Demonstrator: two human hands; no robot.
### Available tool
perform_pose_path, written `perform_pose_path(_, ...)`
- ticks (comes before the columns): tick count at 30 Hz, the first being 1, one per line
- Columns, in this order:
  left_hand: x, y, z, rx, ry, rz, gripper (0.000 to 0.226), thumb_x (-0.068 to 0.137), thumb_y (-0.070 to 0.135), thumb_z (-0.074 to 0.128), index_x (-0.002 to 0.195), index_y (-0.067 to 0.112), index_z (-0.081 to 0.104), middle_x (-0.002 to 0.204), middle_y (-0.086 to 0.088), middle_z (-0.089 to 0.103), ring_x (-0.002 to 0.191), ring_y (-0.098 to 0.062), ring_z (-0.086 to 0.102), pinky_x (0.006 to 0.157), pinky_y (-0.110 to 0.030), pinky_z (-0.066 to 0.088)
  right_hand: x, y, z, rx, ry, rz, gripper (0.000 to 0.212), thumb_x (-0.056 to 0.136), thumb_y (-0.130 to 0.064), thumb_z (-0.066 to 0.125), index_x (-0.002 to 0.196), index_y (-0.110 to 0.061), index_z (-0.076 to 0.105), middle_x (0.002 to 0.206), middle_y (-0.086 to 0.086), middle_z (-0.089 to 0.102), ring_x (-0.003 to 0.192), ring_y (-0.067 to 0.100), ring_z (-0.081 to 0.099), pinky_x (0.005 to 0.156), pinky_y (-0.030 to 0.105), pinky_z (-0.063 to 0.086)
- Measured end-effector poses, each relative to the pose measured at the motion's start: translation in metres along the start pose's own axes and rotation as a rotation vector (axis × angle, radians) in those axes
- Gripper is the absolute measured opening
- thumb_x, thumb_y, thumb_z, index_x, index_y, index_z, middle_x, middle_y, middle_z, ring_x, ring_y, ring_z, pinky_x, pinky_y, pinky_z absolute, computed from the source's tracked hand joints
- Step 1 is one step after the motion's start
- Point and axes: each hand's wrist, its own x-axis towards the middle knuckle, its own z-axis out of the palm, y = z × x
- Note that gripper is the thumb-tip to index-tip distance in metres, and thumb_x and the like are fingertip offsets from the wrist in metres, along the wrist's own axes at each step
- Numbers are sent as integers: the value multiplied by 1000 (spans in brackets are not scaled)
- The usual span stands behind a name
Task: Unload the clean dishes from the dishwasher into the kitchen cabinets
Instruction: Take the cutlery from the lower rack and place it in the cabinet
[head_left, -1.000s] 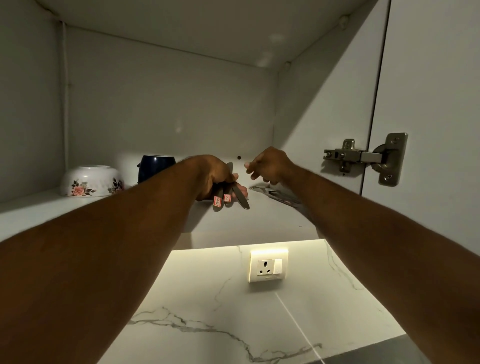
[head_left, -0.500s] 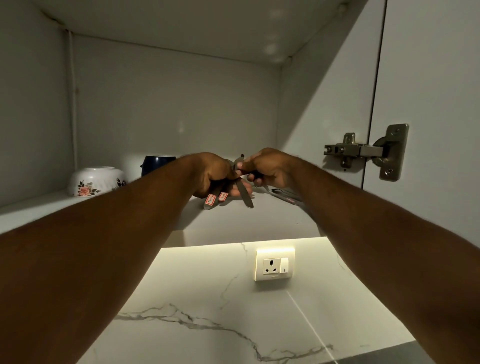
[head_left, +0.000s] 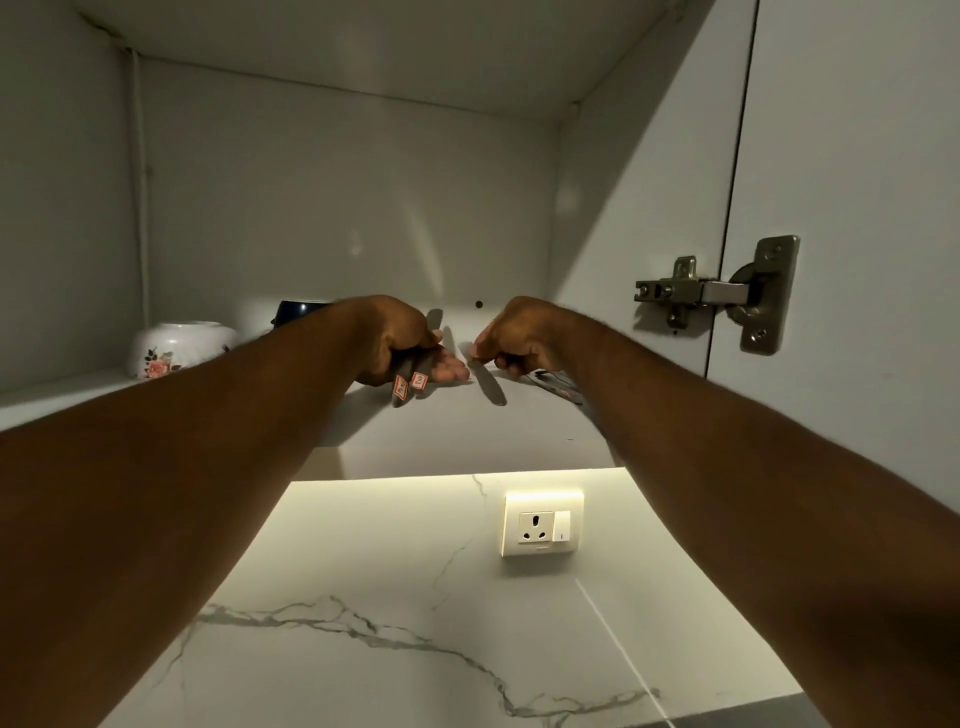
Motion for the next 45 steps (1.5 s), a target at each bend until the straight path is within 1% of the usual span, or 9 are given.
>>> perform_pose_path(5, 0, -3, -4, 41, 46, -20, 37, 108, 13, 29, 119, -16, 50, 86, -25, 69, 64, -27, 71, 46, -29, 57, 0, -3, 3, -119, -54, 70, 29, 97, -5, 57, 68, -3, 58, 36, 1, 52, 28, 7, 46, 40, 15, 44)
perform_pose_path(11, -8, 1, 0, 62, 18, -5, 34, 105, 6, 26, 120, -18, 45, 87, -27, 66, 54, -28, 71, 45, -29, 57, 7, -1, 0, -204, 5, -7, 13, 82, -2, 74, 87, 9, 70, 57, 10, 61, 53, 17, 56, 79, 31, 55)
perform_pose_path(15, -7, 1, -2, 38, 9, -4, 30, 104, 5, 26, 118, -16, 41, 86, -30, 69, 60, -31, 72, 54, -34, 60, 4, -1, 1, -353, 43, -46, 16, 81, -12, 76, 83, 3, 71, 71, 12, 64, 62, 19, 58, 69, 29, 51)
perform_pose_path(21, -9, 1, 7, -47, -161, 14, 34, 105, 4, 25, 101, -13, 54, 94, -25, 67, 91, -31, 67, 83, -37, 59, -6, -6, 6, -13, 114, -176, 22, 93, -22, 64, 93, 0, 68, 80, 9, 69, 53, 12, 52, 49, 23, 40)
perform_pose_path(24, -14, 2, 9, -47, -213, 19, 36, 106, 5, 26, 98, -12, 56, 94, -24, 67, 90, -29, 67, 82, -37, 58, -9, -7, 6, 102, 73, -156, 16, 93, -15, 64, 81, -5, 68, 73, 5, 64, 56, 12, 50, 50, 24, 39)
perform_pose_path(30, -9, 1, 4, 14, -98, 34, 42, 108, 21, 29, 106, -11, 56, 93, -25, 69, 83, -31, 70, 83, -38, 58, -10, -6, 4, 230, 70, -101, 17, 91, -6, 64, 101, 7, 67, 84, 11, 66, 52, 9, 46, 48, 22, 36)
perform_pose_path(36, 4, 0, -4, 510, 274, 209, 38, 105, 27, 40, 93, 5, 69, 81, -11, 51, 65, -21, 43, 64, -31, 40, -14, -8, 5, 211, 29, -89, 16, 92, -8, 64, 97, 7, 69, 76, 8, 68, 50, 7, 43, 46, 19, 36)
perform_pose_path(41, 5, -6, -4, 908, 393, 261, 45, 101, 37, 50, 89, -5, 62, 88, -17, 63, 85, -28, 58, 91, -39, 50, -18, -11, 6, 134, -41, -39, 17, 92, -10, 65, 97, 7, 69, 45, 0, 58, 34, 4, 40, 36, 14, 34)
perform_pose_path(45, -4, -5, 0, 1186, 474, 292, 29, 102, 19, 48, 97, -2, 65, 100, -12, 66, 98, -28, 61, 86, -34, 48, -19, -13, 8, 28, -129, -7, 12, 91, -8, 66, 90, 4, 66, 51, 3, 56, 36, 5, 42, 37, 14, 36)
